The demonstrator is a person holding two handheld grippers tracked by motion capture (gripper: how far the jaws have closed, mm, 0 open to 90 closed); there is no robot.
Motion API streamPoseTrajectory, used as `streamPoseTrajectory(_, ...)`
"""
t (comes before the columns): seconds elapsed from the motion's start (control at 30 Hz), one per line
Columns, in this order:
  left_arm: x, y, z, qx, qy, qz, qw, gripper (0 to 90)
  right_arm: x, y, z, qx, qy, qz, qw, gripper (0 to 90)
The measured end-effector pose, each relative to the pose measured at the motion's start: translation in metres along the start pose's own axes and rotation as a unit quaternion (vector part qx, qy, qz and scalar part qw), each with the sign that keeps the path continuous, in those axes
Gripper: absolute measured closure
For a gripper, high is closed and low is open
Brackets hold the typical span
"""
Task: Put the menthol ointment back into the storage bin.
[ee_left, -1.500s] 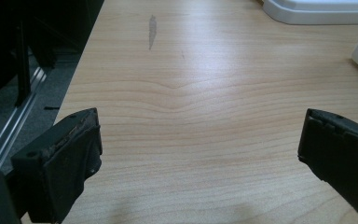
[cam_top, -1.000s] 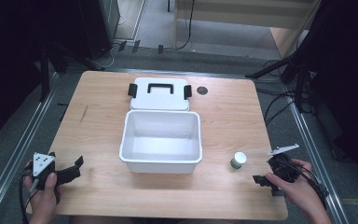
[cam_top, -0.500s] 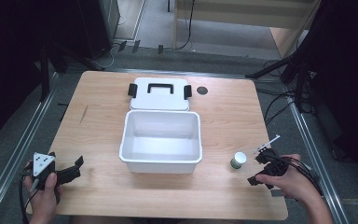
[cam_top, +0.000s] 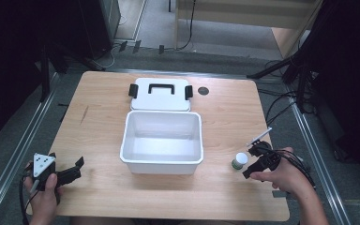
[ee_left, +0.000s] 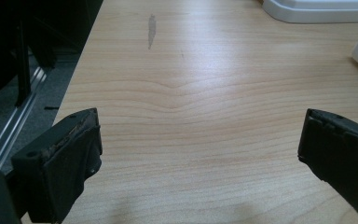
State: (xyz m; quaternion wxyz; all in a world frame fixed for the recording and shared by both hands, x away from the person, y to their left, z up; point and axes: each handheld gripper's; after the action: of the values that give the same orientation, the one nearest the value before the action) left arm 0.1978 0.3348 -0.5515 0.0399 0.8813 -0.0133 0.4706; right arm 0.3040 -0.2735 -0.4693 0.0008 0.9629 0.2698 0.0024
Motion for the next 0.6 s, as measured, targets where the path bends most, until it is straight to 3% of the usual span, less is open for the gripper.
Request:
streamPoseTrajectory(0.3, 0.0, 0.0, 0.0, 0.0, -0.001, 0.0, 1.0, 0.2, 0.021, -0.005, -0.001, 0.016, 0.001, 0.015, 0.9998, 30.3)
streamPoseTrajectory(0.6, 0.0, 0.0, 0.0, 0.0, -0.001, -0.001, 1.0, 0.2, 0.036, -0.008, 0.002, 0.007, 0.003, 0.018, 0.9998, 37.8)
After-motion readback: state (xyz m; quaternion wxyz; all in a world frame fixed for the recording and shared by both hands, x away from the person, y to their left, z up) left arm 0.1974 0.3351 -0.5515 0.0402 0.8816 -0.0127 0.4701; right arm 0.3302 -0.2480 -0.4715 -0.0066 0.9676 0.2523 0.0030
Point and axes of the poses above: each handheld gripper's, and its own axes: z roughly forward along the jaws, x roughly out of its top, y roughly to its right, and after that the axes turned 6 degrees about -y, right-handed
